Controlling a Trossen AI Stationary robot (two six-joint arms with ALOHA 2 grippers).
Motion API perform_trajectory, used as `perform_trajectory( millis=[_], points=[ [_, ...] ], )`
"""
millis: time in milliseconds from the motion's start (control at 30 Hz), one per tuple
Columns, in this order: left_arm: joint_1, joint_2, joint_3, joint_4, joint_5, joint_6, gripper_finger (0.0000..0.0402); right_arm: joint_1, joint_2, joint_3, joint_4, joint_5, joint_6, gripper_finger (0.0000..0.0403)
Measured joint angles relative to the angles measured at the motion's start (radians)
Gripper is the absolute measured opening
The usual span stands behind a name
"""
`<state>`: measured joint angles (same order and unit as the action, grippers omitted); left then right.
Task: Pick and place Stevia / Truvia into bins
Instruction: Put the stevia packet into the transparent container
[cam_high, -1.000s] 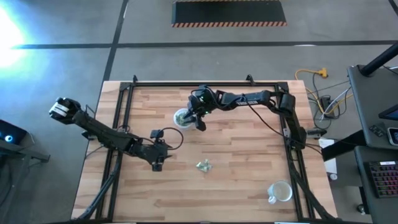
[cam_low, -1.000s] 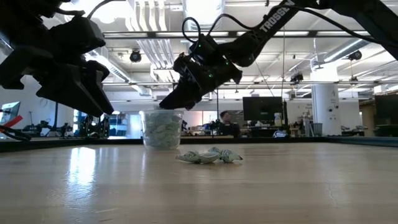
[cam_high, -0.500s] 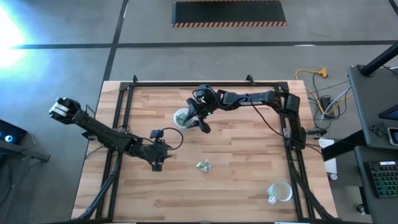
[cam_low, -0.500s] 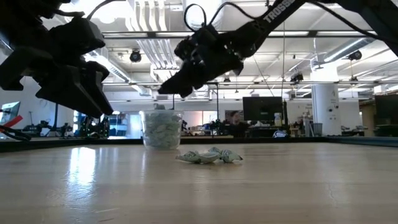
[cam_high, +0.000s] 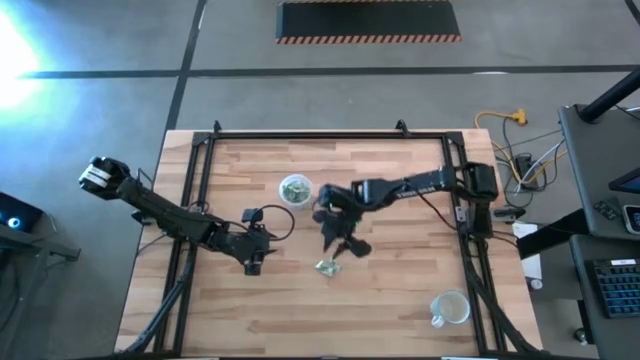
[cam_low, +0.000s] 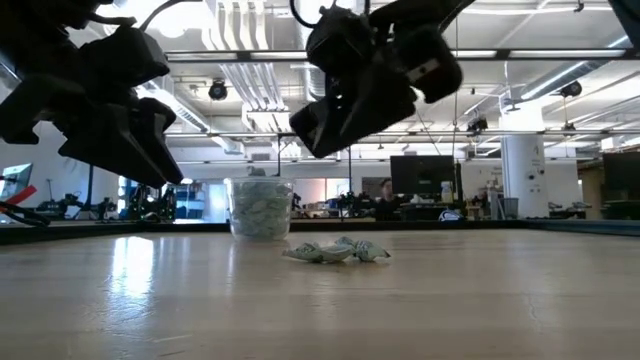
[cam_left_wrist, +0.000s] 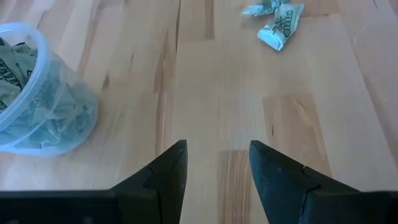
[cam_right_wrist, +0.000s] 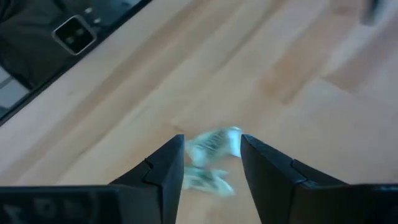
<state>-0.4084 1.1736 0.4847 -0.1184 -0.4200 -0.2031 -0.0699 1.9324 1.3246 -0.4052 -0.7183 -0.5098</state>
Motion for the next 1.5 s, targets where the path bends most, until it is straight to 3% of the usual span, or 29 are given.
perform_trajectory(
  millis=[233, 433, 867, 1000, 1500],
  points=[
    [0.0, 0.0, 0.0, 0.005, 0.0, 0.0, 0.0157, 0.087, 0.001, -0.083, 0.058, 0.047, 0.029, 0.0141],
    [0.0, 0.0, 0.0, 0.006, 0.0, 0.0, 0.0157, 0.098, 0.001, -0.187, 0.242, 0.152, 0.098, 0.0139],
    [0.0, 0.0, 0.0, 0.033, -0.001, 0.01, 0.0157, 0.085, 0.002, -0.346, 0.491, 0.178, 0.186, 0.0132],
    [0.0, 0.0, 0.0, 0.032, -0.001, 0.009, 0.0157, 0.084, 0.002, -0.357, 0.503, 0.231, 0.196, 0.0132],
    [0.0, 0.0, -0.001, 0.032, -0.005, 0.009, 0.0157, 0.085, 0.019, -0.407, 0.618, 0.225, 0.223, 0.0127]
  ],
)
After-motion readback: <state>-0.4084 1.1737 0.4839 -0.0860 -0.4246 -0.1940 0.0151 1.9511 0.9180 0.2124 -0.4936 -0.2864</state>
